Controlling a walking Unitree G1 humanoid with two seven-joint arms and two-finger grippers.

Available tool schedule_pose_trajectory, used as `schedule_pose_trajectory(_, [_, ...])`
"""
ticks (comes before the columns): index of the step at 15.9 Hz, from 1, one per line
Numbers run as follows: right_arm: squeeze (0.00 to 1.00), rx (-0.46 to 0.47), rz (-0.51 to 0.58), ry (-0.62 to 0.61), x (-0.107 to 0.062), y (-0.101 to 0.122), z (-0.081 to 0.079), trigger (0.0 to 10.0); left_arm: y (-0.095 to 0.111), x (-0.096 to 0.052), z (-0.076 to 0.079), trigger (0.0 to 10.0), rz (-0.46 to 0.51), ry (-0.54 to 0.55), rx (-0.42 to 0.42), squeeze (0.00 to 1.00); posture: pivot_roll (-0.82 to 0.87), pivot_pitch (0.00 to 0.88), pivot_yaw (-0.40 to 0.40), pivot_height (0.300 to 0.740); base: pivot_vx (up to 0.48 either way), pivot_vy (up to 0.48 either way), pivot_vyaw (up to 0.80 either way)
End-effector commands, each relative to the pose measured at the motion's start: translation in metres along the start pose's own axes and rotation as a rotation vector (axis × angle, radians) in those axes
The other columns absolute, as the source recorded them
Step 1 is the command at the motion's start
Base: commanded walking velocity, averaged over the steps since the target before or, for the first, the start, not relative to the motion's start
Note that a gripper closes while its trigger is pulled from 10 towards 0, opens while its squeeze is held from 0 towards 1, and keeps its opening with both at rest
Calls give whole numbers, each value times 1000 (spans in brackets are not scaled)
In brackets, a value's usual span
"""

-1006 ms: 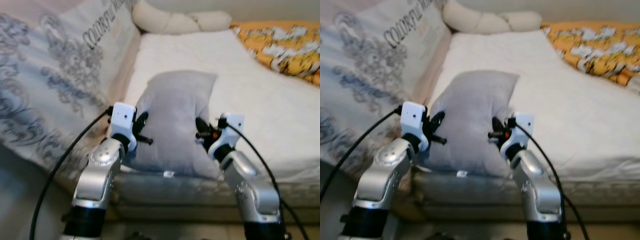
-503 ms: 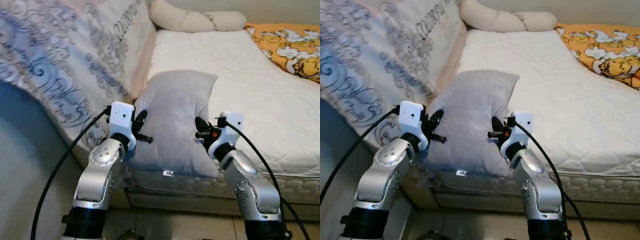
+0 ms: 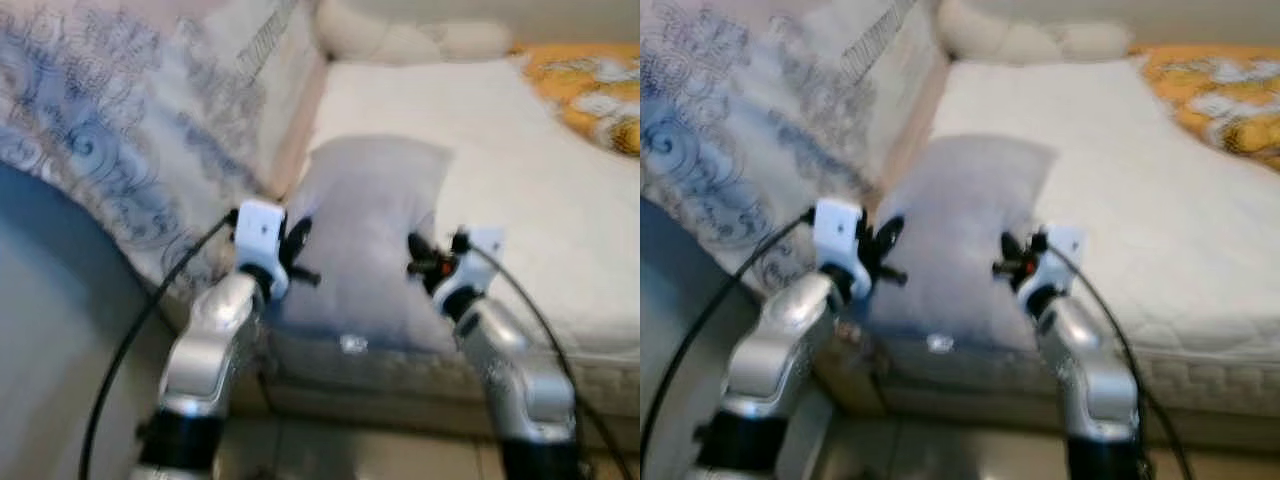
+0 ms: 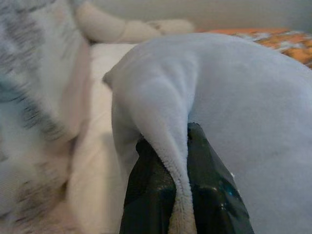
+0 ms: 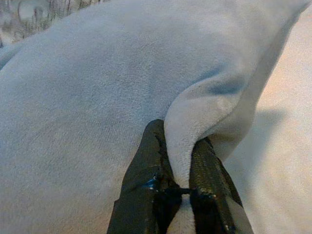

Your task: Clean up the room

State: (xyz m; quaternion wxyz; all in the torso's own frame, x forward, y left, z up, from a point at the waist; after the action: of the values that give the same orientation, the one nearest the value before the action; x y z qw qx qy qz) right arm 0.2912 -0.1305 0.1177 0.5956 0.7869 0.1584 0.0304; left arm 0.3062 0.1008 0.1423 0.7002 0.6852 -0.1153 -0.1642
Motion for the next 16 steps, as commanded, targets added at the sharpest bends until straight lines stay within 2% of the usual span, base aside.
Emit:
schedule_pose_trajectory(1, [0, -8, 28, 13, 1, 7, -3, 10000, 8, 0, -4, 10000, 34, 15, 12, 0, -21, 0, 45, 740, 352, 0, 0])
schedule_pose_trajectory(16, [0, -29, 21, 39, 11, 8, -3, 10000, 14, 6, -8, 10000, 51, 18, 35, 0, -2, 0, 42, 740, 352, 0, 0])
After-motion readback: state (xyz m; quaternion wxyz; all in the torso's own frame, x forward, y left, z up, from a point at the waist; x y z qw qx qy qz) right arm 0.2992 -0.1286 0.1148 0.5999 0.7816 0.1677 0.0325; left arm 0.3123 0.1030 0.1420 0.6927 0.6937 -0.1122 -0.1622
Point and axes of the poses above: a point about 5 cm out from each wrist's last joint towards the gripper, its own x axis pointing out of the wrist towards the gripper, its own y axis along the axis of the wrist's last joint, z = x × y, the point moved 1 cm from there along x, pointing out of the wrist towards the gripper, and after that the axes turned 1 degree about -x, right-handed, at the moved point
